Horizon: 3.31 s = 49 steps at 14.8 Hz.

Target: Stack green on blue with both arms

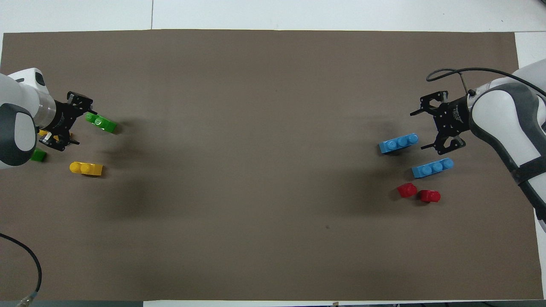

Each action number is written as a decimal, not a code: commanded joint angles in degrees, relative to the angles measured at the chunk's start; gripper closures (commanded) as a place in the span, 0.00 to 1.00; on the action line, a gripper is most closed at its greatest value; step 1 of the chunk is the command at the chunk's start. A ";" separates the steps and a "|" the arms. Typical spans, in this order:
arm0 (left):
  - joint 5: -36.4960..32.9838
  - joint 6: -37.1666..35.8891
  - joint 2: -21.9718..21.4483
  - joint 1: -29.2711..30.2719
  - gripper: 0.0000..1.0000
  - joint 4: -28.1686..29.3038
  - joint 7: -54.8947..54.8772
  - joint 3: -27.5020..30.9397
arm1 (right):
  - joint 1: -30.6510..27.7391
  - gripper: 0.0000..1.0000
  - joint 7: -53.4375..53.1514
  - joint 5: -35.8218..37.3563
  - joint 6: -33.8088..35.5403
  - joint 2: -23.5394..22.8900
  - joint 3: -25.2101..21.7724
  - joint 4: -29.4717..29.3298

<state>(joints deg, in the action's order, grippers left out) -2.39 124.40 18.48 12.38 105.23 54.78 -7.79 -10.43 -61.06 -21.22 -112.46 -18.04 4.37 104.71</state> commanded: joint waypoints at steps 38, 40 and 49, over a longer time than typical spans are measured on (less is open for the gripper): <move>1.68 -11.71 -6.16 -5.08 1.00 -2.05 11.47 -0.65 | 17.61 1.00 -27.51 -6.12 -4.16 4.50 0.73 -2.49; 2.13 -13.56 -8.63 -6.84 1.00 -1.96 16.65 -0.65 | 21.58 1.00 -31.02 -6.12 -6.35 4.50 0.72 -2.32; 2.66 -17.61 -14.61 -20.63 1.00 -0.99 45.73 -0.56 | 35.11 1.00 -39.83 -5.94 -22.89 4.07 0.64 5.95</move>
<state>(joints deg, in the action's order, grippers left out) -0.23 107.42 5.82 -4.89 102.43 94.34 -9.23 22.17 -99.97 -26.18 -134.06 -14.09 5.41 109.31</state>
